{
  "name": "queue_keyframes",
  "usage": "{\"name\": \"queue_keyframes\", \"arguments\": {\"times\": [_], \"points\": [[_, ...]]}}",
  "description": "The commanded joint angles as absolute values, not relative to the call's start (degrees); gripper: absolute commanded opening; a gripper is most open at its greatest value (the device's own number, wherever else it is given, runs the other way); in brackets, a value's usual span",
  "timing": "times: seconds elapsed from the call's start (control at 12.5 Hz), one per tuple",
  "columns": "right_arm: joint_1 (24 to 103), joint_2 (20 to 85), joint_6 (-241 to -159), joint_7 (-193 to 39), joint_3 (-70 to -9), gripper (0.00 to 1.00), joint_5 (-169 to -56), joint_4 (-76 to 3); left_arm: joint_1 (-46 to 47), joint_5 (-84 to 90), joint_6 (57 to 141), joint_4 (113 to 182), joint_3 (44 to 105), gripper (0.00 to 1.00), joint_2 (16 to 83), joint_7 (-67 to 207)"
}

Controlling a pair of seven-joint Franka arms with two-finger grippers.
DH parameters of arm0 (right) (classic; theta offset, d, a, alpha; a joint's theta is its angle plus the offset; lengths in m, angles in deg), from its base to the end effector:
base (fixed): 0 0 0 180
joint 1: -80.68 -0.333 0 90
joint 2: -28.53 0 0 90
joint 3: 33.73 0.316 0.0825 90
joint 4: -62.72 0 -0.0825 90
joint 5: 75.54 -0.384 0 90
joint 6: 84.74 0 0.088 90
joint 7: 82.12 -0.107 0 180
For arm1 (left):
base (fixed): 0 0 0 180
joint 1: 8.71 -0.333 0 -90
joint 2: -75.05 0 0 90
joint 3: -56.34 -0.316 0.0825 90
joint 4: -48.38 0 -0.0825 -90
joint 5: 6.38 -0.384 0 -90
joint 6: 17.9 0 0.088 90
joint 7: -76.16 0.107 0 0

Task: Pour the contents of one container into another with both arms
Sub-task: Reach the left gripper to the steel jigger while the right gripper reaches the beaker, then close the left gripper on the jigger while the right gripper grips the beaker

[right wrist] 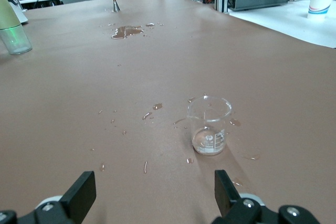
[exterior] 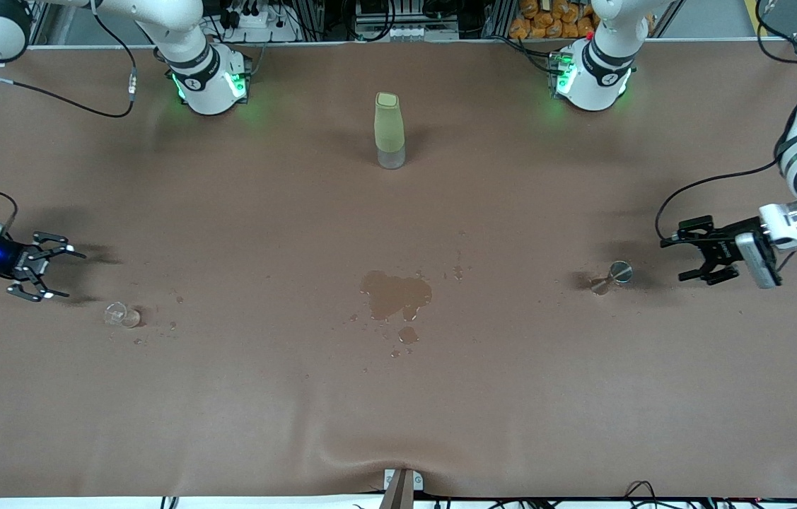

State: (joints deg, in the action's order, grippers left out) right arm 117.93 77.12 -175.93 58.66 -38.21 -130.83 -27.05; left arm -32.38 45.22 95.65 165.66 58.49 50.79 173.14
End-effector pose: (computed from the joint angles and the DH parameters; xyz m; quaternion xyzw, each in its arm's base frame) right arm 0.5249 -0.3455 0.1370 -0.6838 -0.5033 -0.4005 0.3445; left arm 0.5342 0.1577 0.2178 0.8506 -0.3232 0.1907 0.3684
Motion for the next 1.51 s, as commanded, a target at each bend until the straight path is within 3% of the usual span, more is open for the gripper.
{"name": "queue_keyframes", "arguments": {"times": [0.0, 0.24, 0.56, 0.8, 1.12, 1.2, 1.28, 1.43], "points": [[118.9, 80.6, -174.1, 62.4, -36.5, 1.00, -133.7, -26.0, -34.5, 50.0, 93.6, 164.7, 59.1, 1.00, 47.2, 184.1], [118.5, 83.5, -173.9, 67.3, -35.8, 1.00, -140.5, -26.0, -34.9, 52.8, 90.9, 164.4, 59.1, 1.00, 44.0, 195.7], [116.9, 84.2, -176.6, 67.4, -35.9, 1.00, -148.1, -25.8, -36.1, 53.0, 89.6, 163.4, 59.3, 0.87, 41.2, 207.4], [116.4, 84.2, -181.7, 67.0, -35.9, 1.00, -152.8, -25.9, -35.4, 53.1, 82.0, 156.0, 59.7, 0.84, 33.6, 217.8], [114.8, 86.4, -183.2, 67.4, -35.9, 1.00, -155.3, -25.8, -35.4, 53.4, 81.8, 155.3, 59.7, 0.83, 32.7, 223.9], [114.3, 86.6, -183.2, 67.5, -35.9, 1.00, -155.5, -25.8, -35.4, 53.6, 81.7, 155.2, 59.7, 0.81, 32.4, 225.1], [113.7, 87.1, -183.1, 67.5, -35.9, 1.00, -155.4, -25.8, -35.4, 53.7, 80.9, 154.0, 59.7, 0.72, 32.3, 227.8], [112.9, 87.3, -183.1, 67.5, -35.9, 1.00, -155.4, -25.8, -35.3, 53.7, 78.6, 151.1, 59.9, 0.71, 29.7, 229.9]]}}
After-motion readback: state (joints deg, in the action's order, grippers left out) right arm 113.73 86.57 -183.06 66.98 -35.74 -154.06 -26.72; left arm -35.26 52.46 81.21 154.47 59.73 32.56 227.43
